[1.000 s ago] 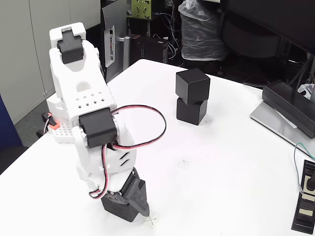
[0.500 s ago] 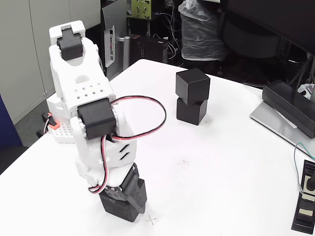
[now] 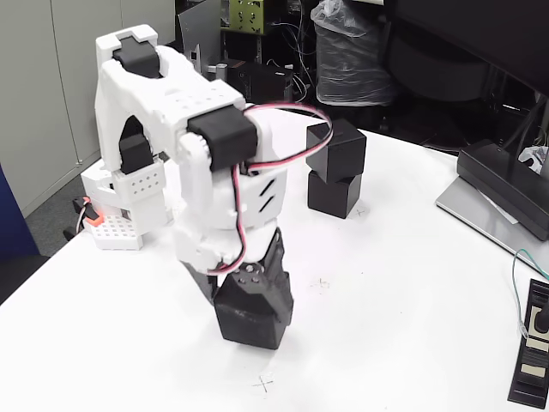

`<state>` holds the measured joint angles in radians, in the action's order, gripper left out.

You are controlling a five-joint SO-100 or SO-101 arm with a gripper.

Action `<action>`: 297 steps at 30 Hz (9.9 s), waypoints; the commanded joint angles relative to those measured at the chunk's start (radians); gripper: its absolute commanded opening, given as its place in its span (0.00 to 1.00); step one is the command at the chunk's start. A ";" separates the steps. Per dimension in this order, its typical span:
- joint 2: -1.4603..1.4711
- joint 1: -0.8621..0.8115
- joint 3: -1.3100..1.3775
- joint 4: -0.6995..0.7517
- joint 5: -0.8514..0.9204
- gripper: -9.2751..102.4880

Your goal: Stack the 3 blocks

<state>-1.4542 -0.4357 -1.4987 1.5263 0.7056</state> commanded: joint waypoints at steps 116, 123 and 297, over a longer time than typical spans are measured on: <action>-0.566 1.015 -0.061 0.055 -0.528 0.25; -0.566 1.015 -0.069 0.055 -0.525 0.40; -1.884 0.502 -1.589 -0.834 -0.779 0.07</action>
<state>-3.3364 0.0690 -3.0910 0.7072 -0.0644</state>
